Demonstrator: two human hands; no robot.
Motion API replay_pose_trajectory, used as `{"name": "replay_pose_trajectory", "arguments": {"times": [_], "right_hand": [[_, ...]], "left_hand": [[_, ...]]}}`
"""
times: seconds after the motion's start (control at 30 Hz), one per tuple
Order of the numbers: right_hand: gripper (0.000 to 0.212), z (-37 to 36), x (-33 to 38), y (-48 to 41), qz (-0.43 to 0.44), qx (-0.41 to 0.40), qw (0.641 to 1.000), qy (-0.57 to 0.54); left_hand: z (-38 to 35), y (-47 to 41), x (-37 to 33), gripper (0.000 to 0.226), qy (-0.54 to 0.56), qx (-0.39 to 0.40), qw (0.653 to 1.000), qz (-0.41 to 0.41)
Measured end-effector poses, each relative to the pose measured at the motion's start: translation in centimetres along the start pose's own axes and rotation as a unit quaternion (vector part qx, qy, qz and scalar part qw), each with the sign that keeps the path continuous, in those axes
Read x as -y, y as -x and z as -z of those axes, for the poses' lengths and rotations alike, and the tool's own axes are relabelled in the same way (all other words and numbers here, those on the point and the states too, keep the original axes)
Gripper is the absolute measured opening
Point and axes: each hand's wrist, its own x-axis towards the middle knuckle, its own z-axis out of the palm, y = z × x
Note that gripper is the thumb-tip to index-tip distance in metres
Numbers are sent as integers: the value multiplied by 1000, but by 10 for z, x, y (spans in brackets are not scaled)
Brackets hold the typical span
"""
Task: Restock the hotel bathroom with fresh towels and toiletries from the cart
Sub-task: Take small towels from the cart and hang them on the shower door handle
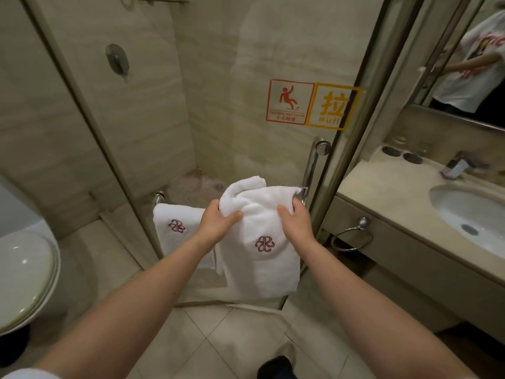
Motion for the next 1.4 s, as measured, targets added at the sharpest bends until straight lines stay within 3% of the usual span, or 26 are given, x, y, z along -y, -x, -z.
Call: {"name": "replay_pose_trajectory", "arguments": {"times": [0.13,0.2,0.33,0.47,0.63,0.77,0.9,1.03,1.1,1.17,1.23,1.3,1.4], "right_hand": [[27,-5,-1,-15,3,4,999,53],[27,-5,-1,-22,15,-2,993,120],[30,1,-3,-32,6,4,949,316],[27,1,-18,-46,-18,51,918,394],[26,-1,-26,-68,-47,65,911,405],[22,-4,-34,-74,-52,42,917,392],[22,-6,-42,-73,-32,-30,949,311],[53,-7,-44,-64,-16,-104,970,218],[62,-2,-42,-61,22,-160,966,204],[53,3,-37,-58,97,-190,948,236],[28,2,-32,-56,191,-153,931,269],[14,-3,-31,-54,269,-57,916,293],[37,-13,-35,-51,263,74,889,367]], "left_hand": [[1,-18,7,59,-17,4,1000,3],[0,-34,15,57,-41,7,999,-12],[-5,-58,20,51,-144,54,987,-37],[-12,-61,19,60,-264,84,961,-8],[-16,-73,23,49,-315,67,946,-28],[-14,-86,18,48,-302,106,947,9],[-14,-92,15,42,-289,108,951,23],[-16,-91,15,51,-278,104,954,30],[-16,-92,14,57,-274,107,955,30],[-16,-92,15,60,-270,110,956,30],[-17,-93,17,55,-271,106,956,27],[-17,-92,18,45,-282,96,954,20],[-17,-86,15,36,-289,83,954,13]]}}
